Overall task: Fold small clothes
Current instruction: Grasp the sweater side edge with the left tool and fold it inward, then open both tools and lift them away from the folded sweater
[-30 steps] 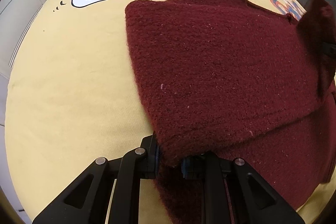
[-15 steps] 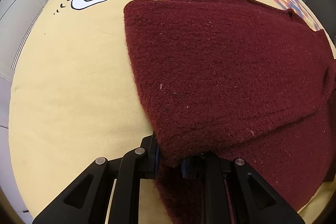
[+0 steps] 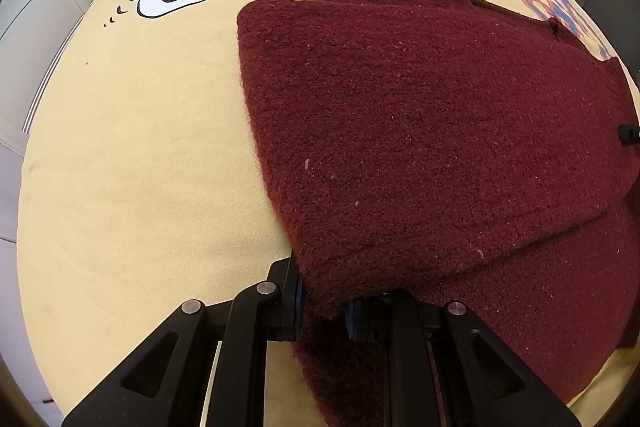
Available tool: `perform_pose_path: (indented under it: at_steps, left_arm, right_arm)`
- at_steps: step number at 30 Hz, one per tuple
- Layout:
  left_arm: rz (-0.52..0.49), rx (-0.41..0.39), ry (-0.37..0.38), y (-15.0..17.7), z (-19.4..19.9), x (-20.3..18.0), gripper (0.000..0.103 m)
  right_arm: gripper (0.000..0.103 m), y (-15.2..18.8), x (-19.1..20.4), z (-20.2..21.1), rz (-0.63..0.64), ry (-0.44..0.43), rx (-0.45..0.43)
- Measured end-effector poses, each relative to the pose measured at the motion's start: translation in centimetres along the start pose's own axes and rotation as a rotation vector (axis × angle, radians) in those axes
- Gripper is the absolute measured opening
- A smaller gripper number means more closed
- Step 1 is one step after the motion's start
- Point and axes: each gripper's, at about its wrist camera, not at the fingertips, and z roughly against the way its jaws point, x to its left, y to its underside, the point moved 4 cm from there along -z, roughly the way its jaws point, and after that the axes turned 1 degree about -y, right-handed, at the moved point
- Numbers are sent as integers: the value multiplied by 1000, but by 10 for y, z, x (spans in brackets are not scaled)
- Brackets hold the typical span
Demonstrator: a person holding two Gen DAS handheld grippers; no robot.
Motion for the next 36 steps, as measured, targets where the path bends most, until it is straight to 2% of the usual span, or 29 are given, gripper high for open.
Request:
perform_pose_path:
  at_steps: [1,2,6,12,14,16,17,20,21,22,23,24,26,28,29,33,36]
  left_arm:
    - [1,0,0,0,0,0,13]
    - [0,0,-1,0,0,0,13]
    - [-1,3,-4,0,1,1,13]
    - [-7,-1,-15,2,2,1,13]
    - [-4,-3,-25,2,1,-2,13]
    - [-2,-11,-33,4,3,-3,14]
    - [-4,-15,-30,5,4,-2,14]
    - [11,-6,-37,7,11,-1,24]
    - [20,-12,-43,7,16,-1,36]
    - [27,-31,-48,7,22,1,53]
    - [36,-53,-49,7,31,3,61]
    - [48,-66,-45,8,38,4,74]
    - [69,-96,-27,9,55,5,84]
    - [70,-127,-23,7,70,3,102]
    - [61,-149,-17,5,78,-2,102]
    - [48,-189,11,-2,98,-22,102]
    - [24,-232,42,-15,101,-47,102]
  right_arm:
    - [14,1,3,2,25,0,-5]
    - [12,1,7,7,52,-11,-18]
    - [12,1,8,29,116,103,-119]
    - [13,8,-1,3,123,146,-103]
    - [20,11,-3,6,95,147,-126]
    - [39,12,-5,12,66,151,-144]
    - [42,11,-6,17,58,145,-150]
    - [56,13,-10,34,45,135,-177]
    - [68,14,-10,41,46,129,-194]
    - [79,14,-8,49,50,122,-211]
    - [81,14,-6,56,56,115,-230]
    - [82,15,-2,65,67,108,-251]
    - [86,15,6,75,89,107,-277]
    - [99,15,16,83,107,100,-296]
    - [103,15,22,86,116,90,-300]
    - [103,19,48,88,170,77,-324]
    - [103,22,68,74,213,89,-316]
